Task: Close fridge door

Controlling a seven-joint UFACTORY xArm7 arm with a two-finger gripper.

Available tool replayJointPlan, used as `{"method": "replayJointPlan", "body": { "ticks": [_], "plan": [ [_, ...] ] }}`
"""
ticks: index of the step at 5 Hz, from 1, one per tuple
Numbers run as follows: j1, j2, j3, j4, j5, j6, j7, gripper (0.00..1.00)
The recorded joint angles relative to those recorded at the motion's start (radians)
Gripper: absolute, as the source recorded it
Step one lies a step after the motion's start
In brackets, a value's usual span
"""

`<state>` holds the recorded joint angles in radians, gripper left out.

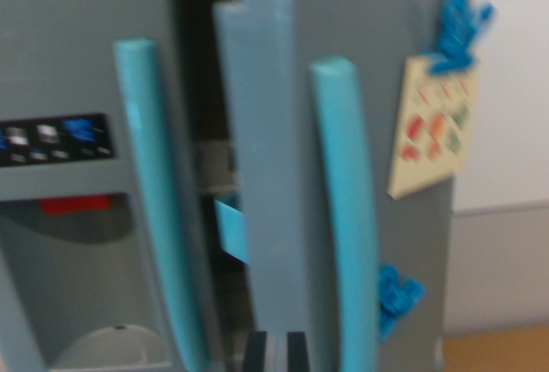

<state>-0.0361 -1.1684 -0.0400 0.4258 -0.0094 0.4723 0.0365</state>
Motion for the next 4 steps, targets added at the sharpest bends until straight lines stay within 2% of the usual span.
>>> {"method": "replayJointPlan", "body": {
  "ticks": [1,2,3,4],
  "plan": [
    [0.0000,0.000,0.000,0.000,0.0000,0.000,0.000,1.00],
    [0.0000,0.031,-0.043,0.000,0.0000,0.000,0.000,1.00],
    [0.0000,0.031,-0.043,0.000,0.0000,0.000,0.000,1.00],
    [0.0000,0.083,-0.076,0.002,0.0000,0.000,0.000,1.00]
  ]
}}
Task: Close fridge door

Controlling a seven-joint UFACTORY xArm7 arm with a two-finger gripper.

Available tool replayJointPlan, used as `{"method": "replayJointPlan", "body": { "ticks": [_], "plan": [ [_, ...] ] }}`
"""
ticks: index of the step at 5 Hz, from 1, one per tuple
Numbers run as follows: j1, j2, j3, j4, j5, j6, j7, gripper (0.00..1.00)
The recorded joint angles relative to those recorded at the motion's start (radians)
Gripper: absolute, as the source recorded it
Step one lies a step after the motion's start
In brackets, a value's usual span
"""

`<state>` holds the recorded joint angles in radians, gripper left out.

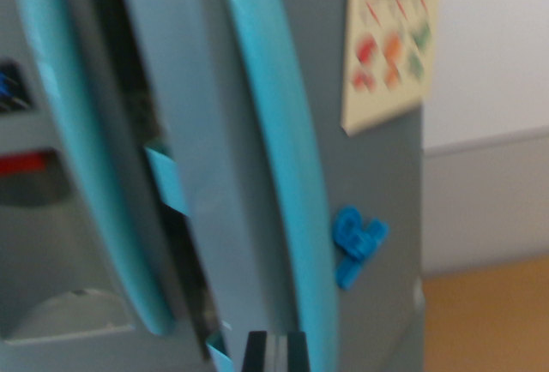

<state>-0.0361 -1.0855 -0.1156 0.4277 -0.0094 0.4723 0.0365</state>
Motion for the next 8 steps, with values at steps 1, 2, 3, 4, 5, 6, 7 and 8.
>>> {"method": "replayJointPlan", "body": {
  "ticks": [1,2,3,4,5,6,7,8],
  "plan": [
    [0.0000,0.000,0.000,0.000,0.0000,0.000,0.000,1.00],
    [0.0000,0.060,-0.026,0.017,0.0000,0.000,0.000,1.00],
    [0.0000,0.060,-0.026,0.017,0.0000,0.000,0.000,1.00],
    [0.0000,0.131,-0.041,0.061,0.0000,0.000,0.000,1.00],
    [0.0000,0.131,-0.041,0.061,0.0000,0.000,0.000,1.00],
    [0.0000,0.211,-0.050,0.107,0.0000,0.000,0.000,1.00],
    [0.0000,0.211,-0.050,0.107,0.0000,0.000,0.000,1.00],
    [0.0000,0.294,-0.051,0.156,0.0000,0.000,0.000,1.00]
  ]
}}
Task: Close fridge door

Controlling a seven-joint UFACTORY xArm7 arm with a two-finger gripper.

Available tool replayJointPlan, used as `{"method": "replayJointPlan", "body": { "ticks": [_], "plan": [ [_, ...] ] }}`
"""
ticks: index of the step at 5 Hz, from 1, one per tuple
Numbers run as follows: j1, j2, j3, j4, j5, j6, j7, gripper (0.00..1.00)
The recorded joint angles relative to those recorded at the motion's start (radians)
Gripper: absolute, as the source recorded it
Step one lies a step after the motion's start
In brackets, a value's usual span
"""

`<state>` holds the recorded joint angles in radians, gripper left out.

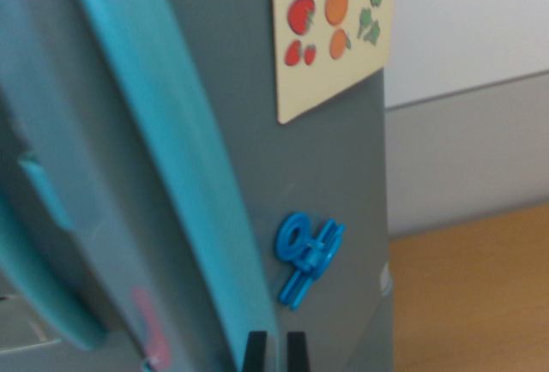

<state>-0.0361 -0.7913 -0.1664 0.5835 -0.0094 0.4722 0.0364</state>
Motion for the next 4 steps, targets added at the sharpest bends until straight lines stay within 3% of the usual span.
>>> {"method": "replayJointPlan", "body": {
  "ticks": [1,2,3,4],
  "plan": [
    [0.0000,0.000,0.000,0.000,0.0000,0.000,0.000,1.00],
    [0.0000,0.085,0.000,0.044,0.0000,0.000,0.000,1.00],
    [0.0000,0.085,0.000,0.044,0.0000,0.000,0.000,1.00],
    [0.0000,0.161,0.000,0.085,0.0000,0.000,0.000,1.00]
  ]
}}
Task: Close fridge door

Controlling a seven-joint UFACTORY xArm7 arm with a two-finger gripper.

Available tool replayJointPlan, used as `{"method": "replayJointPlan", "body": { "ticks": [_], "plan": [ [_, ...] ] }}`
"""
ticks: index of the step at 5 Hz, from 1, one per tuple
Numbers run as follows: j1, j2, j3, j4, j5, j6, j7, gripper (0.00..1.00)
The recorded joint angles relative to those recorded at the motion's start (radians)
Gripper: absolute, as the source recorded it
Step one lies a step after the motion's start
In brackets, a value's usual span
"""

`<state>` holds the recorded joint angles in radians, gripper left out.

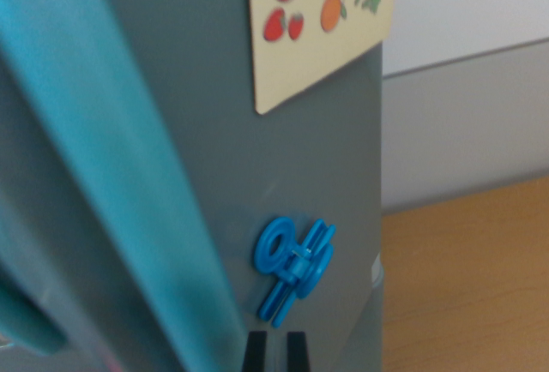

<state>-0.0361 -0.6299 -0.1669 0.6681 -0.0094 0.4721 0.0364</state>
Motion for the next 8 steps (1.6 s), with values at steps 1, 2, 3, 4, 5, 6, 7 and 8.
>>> {"method": "replayJointPlan", "body": {
  "ticks": [1,2,3,4,5,6,7,8],
  "plan": [
    [0.0000,0.000,0.000,0.000,0.0000,0.000,0.000,1.00],
    [0.0000,0.063,0.000,0.034,0.0000,0.000,0.000,1.00],
    [0.0000,0.063,0.000,0.034,0.0000,0.000,0.000,1.00],
    [0.0004,0.115,0.003,0.069,0.0000,0.000,0.000,1.00],
    [0.0004,0.115,0.003,0.069,0.0000,0.000,0.000,1.00],
    [0.0008,0.154,0.026,0.112,0.0000,0.000,0.000,1.00],
    [0.0008,0.154,0.026,0.112,0.0000,0.000,0.000,1.00],
    [0.0009,0.185,0.066,0.146,0.0000,0.000,0.000,1.00]
  ]
}}
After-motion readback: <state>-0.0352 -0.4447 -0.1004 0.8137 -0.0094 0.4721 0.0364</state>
